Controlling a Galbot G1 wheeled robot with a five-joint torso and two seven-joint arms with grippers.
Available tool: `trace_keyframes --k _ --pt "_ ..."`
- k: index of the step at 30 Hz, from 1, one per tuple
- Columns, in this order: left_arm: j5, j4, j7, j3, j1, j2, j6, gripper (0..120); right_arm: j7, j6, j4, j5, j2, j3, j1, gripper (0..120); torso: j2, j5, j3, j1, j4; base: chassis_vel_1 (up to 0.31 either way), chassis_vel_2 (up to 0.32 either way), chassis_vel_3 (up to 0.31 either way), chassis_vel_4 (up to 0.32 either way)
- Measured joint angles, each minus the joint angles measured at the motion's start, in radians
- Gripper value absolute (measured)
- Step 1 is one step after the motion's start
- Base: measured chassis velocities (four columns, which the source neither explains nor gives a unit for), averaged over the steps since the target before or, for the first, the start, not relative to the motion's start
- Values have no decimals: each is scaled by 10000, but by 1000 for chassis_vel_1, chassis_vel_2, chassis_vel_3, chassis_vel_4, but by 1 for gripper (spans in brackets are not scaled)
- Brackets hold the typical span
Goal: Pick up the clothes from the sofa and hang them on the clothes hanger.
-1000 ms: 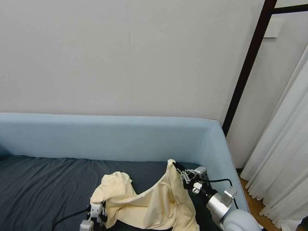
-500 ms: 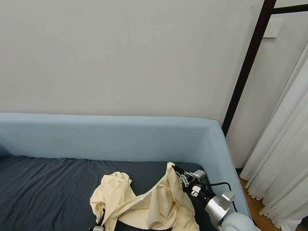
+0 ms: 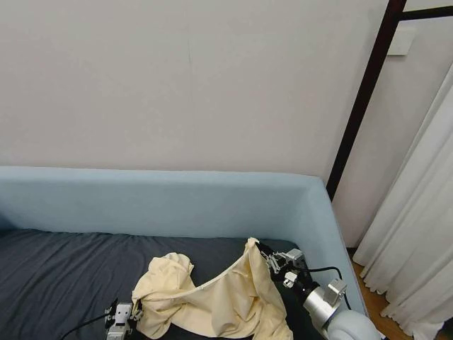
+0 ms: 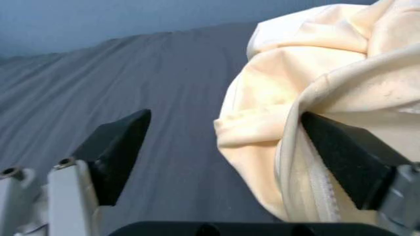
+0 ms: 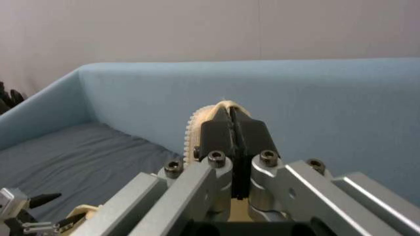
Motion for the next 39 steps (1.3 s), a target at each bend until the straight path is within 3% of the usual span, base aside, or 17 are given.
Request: trace_keyframes --k 9,16,21,25,35,39 --pt "-981 1010 -494 -347 -451 -426 198 100 -98 4 -71 32 -61 62 36 0 -1 0 0 0 0 0 0 0 0" --pt "-1296 823 -12 -522 -244 -327 -484 100 -117 4 -203 47 -62 9 169 0 0 1 0 0 0 0 0 0 0" --pt "-729 -139 222 -325 711 -153 -880 100 -121 1 -262 106 -33 -25 279 0 0 0 -1 -1 3 0 0 0 0" --pt "736 -397 193 -17 1326 -197 -1069 100 -122 -15 -262 193 -50 7 315 0 0 -1 -2 -1 4 0 0 0 0" --pt "1789 -547 -14 49 1331 -427 -1256 100 -127 -19 -209 163 -80 30 220 0 0 -1 -2 -1 1 0 0 0 0" --pt "2084 -454 -346 -2 1069 -464 -907 100 -127 -18 -165 147 -64 36 189 0 0 -1 -2 -1 0 0 0 0 0"
